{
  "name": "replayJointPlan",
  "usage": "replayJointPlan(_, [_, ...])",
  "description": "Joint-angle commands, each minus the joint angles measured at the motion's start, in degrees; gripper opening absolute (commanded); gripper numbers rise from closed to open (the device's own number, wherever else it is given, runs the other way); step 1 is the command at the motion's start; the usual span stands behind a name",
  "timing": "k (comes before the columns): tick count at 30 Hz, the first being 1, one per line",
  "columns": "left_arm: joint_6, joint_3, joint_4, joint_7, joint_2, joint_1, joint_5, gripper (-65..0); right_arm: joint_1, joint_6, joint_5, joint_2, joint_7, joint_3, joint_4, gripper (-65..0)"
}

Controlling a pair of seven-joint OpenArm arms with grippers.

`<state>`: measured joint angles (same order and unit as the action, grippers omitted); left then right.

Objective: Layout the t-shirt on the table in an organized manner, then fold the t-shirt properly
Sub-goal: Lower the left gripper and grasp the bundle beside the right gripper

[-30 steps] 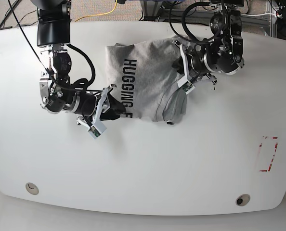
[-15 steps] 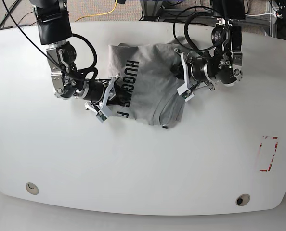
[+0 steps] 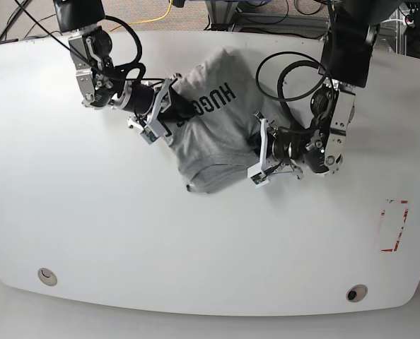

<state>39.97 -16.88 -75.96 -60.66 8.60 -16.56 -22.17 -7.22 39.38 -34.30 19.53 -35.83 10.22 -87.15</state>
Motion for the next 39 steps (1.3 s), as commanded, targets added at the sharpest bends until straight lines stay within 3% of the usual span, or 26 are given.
replayJointPlan(1, [0.03,-2.68,3.13,1.37,-0.29,-3.62,-0.38,-54.7,-1.88,0.62,0.24,0.29,-0.61,0.02,-4.85,-55.5])
replayJointPlan(8, [0.03,-3.20,-4.26,-0.30,-0.12,-5.55,-1.61,-54.7,-3.37,0.62,0.06,0.38,-3.15,0.02,-14.43,-55.5])
replayJointPlan(16, [0.03,2.95,-22.10,-9.01,0.15,0.86,-6.09,-54.7,-0.82,0.62,0.33,0.91,-7.02,0.02,-21.55,-55.5])
replayJointPlan(25, [0.03,3.21,-24.21,-8.74,-0.21,13.26,-6.35,-54.7,5.77,0.62,6.13,0.21,-6.76,0.11,-10.21,-55.3])
replayJointPlan(34, [0.03,3.57,-24.04,-5.58,-1.35,17.92,-6.09,-54.7,8.15,0.62,11.40,-1.64,-2.98,0.11,-2.12,-55.5])
replayJointPlan(39, [0.03,3.30,-20.43,-2.15,1.29,18.53,-6.09,-54.7,6.56,0.62,11.76,-1.81,-1.84,0.11,-1.15,-55.5])
